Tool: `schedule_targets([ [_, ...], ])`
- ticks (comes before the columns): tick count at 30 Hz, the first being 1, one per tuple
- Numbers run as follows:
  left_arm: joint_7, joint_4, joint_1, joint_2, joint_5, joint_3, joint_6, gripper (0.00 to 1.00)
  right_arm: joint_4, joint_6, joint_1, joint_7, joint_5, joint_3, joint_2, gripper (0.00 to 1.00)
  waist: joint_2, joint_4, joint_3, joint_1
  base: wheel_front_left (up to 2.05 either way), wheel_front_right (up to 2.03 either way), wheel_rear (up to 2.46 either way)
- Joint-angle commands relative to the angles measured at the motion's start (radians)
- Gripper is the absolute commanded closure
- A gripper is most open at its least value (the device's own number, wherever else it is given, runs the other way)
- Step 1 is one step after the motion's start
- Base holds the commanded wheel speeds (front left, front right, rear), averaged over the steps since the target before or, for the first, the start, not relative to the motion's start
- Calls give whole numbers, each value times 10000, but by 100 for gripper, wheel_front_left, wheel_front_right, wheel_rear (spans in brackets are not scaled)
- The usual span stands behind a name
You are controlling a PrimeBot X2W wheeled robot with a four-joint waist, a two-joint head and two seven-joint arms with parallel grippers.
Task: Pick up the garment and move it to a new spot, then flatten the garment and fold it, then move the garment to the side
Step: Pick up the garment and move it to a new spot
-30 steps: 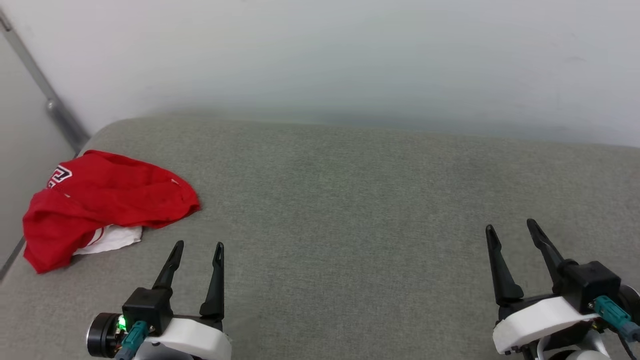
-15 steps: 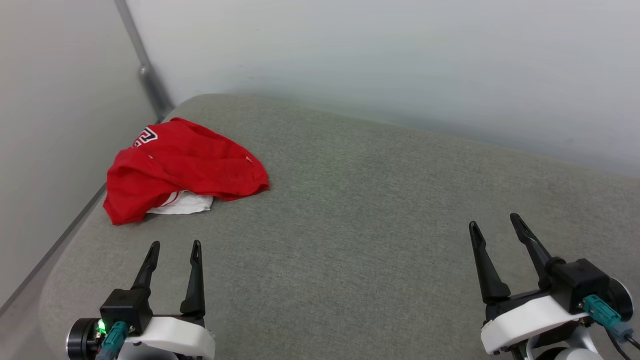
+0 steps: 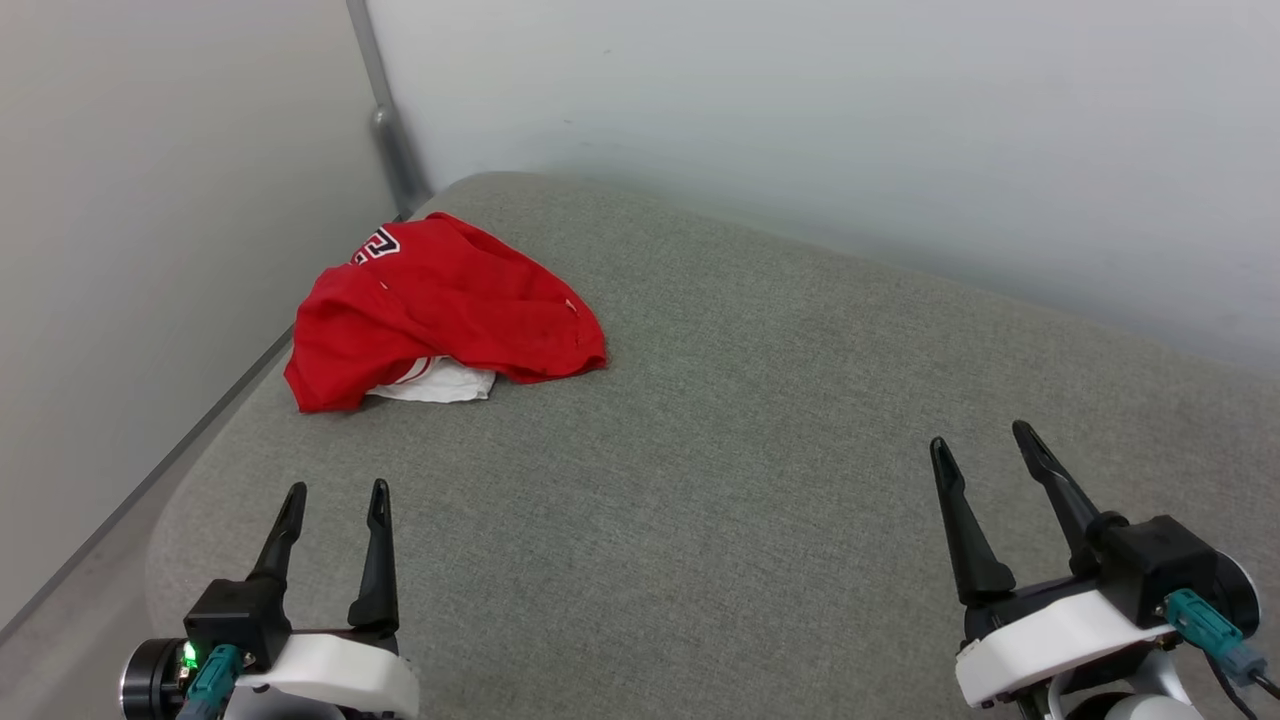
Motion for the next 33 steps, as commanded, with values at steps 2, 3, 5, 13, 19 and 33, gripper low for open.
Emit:
schedule_targets([
  [2, -27, -24, -11, -9, 59, 53, -17, 0, -48, -3, -68, 32, 80, 31, 19, 0, 0, 10, 19, 0, 0, 0, 0],
  [3, -27, -19, -33, 15, 65, 81, -37, 0, -59, -3, -75, 47, 87, 49, 21, 0, 0, 2, 28, 0, 0, 0, 0],
  [5, -27, 10, -123, 92, 70, 141, -62, 0, -99, -3, -84, 74, 75, 64, 23, 0, 0, -29, 58, 0, 0, 0, 0],
  [13, -27, 237, -1430, 388, -547, 312, -234, 0, -533, -3, -354, 363, -110, 89, 3, 0, 0, -398, 785, 0, 0, 0, 0],
  [19, 477, 1206, -3561, 839, -1043, -4, -315, 0, -1208, -3, -881, 639, -322, -64, -229, 0, 0, -714, 1996, 0, 0, 0, 0],
  [33, 5973, 4893, -8254, 3968, -2903, -749, -343, 0, -2002, -3, -2394, 726, -320, 124, -555, 0, 0, -2118, 5062, 0, 0, 0, 0],
])
